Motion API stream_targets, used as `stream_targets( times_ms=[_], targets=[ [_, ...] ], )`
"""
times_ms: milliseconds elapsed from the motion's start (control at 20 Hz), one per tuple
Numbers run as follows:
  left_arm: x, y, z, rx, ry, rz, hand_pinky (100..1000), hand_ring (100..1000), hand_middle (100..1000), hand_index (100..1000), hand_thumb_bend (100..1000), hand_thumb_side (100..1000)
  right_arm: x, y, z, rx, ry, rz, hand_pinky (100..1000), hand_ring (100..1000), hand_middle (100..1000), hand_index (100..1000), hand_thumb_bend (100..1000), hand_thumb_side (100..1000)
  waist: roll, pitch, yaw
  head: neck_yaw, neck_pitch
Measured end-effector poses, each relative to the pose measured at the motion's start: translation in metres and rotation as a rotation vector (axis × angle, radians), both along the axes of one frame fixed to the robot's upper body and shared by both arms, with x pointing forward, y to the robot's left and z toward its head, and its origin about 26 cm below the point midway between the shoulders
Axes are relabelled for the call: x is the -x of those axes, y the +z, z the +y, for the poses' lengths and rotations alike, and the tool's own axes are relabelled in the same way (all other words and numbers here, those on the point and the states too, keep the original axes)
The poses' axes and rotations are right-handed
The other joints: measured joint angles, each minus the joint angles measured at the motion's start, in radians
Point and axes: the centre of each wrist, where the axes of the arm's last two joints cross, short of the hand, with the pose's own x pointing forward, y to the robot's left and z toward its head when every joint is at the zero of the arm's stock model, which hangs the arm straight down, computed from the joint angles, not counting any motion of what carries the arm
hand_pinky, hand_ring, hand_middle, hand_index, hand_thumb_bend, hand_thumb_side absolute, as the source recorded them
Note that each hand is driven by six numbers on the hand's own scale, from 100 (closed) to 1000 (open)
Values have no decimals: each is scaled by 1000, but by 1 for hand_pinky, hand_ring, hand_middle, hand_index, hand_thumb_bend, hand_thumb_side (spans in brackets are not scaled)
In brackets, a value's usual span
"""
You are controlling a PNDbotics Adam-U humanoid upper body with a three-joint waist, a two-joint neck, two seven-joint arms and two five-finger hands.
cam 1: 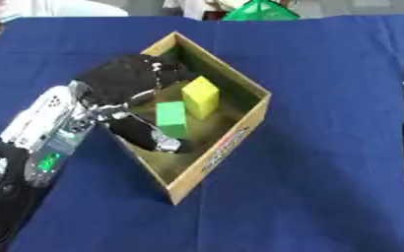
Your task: Pick up objects on the table and place them in the box.
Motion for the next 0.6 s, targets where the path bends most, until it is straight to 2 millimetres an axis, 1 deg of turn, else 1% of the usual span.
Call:
stream_targets(
  times_ms=[50, 100, 200, 250, 300, 350, 400, 450, 550, 600],
  targets=[
    [0, 0, 0, 2, 0, -3, 860, 889, 854, 954, 689, 919, 0, 0, 0, 0, 0, -2, 812, 817, 656, 819, 170, 1000, 0, -1, 0, 0, 0],
    [1, 0, 0, 4, 0, -5, 851, 878, 839, 940, 614, 900, 0, 0, 0, -1, 0, -2, 813, 817, 657, 819, 171, 1000, 0, -1, 0, 0, 0],
    [1, 2, 2, 26, 6, -19, 848, 874, 832, 935, 578, 902, 0, 0, 0, -1, 0, -3, 812, 817, 657, 819, 172, 1000, -1, -2, 1, -1, 0],
    [2, 3, 3, 48, 8, -31, 847, 872, 829, 930, 476, 903, 0, 0, 0, -1, 0, -3, 812, 817, 658, 819, 173, 1000, -1, -4, 2, -1, 0],
    [4, 7, 5, 79, 8, -51, 846, 871, 827, 930, 445, 907, 0, 0, 0, -2, 0, -3, 812, 817, 658, 819, 174, 1000, -1, -5, 4, -2, 0],
    [6, 11, 7, 120, 4, -77, 842, 863, 817, 927, 397, 897, 0, 0, 0, -2, 0, -4, 812, 817, 659, 819, 175, 1000, -1, -5, 6, -3, 0],
    [9, 16, 8, 166, 1, -106, 841, 861, 814, 926, 383, 891, 0, 0, 0, -2, 0, -6, 812, 817, 659, 819, 175, 1000, -1, -5, 7, -5, 0],
    [12, 22, 11, 216, -2, -138, 835, 850, 800, 922, 338, 869, 0, 1, 0, -3, -1, -7, 812, 817, 660, 819, 177, 1000, -1, -6, 7, -7, 0],
    [20, 33, 17, 338, -9, -199, 827, 839, 786, 916, 282, 842, 0, 1, 0, -4, -2, -11, 812, 818, 662, 820, 179, 1000, -1, -8, 8, -13, 0],
    [24, 38, 21, 409, -12, -226, 824, 836, 782, 915, 275, 827, 0, 2, 1, -4, -2, -16, 812, 818, 663, 820, 180, 1000, -1, -8, 9, -17, 0]
  ],
)
